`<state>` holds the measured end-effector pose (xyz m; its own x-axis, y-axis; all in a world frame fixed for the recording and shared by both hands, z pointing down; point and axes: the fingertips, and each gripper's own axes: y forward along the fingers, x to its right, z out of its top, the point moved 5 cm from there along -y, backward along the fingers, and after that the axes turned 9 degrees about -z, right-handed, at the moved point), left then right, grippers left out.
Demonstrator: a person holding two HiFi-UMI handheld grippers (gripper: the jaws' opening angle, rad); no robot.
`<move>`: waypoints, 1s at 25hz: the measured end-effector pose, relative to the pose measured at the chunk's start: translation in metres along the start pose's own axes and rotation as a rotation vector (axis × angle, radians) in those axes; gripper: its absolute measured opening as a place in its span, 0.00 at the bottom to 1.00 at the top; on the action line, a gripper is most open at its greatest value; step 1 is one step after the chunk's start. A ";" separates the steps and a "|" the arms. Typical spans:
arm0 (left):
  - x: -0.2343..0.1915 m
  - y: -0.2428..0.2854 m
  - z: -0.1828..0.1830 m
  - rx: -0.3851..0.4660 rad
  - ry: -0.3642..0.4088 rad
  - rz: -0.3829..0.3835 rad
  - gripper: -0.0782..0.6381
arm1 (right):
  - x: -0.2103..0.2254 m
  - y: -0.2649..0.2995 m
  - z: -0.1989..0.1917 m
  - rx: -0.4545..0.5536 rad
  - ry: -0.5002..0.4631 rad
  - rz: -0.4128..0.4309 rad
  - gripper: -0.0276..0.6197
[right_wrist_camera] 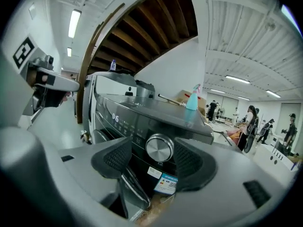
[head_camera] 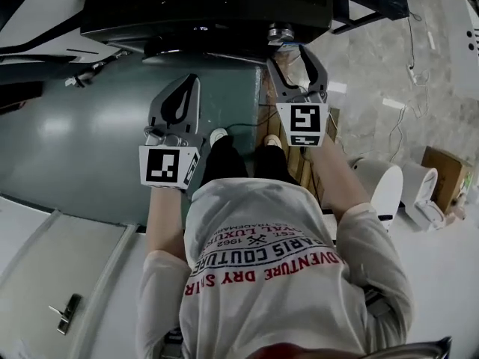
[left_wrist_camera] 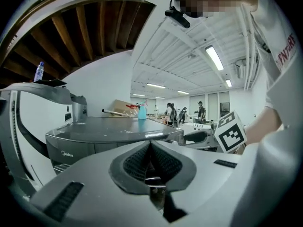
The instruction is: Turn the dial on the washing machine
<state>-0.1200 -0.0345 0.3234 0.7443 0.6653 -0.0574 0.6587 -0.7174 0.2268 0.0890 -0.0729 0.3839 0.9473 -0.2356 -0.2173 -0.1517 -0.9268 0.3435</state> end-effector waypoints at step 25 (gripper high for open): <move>-0.048 0.047 -0.046 -0.108 -0.020 -0.154 0.13 | 0.000 0.055 -0.025 -0.182 0.101 -0.265 0.48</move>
<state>-0.1298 -0.0901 0.3813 0.6383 0.7606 -0.1184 0.7503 -0.5804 0.3165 0.0880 -0.1168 0.4258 0.9715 0.0452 -0.2326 0.1480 -0.8824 0.4466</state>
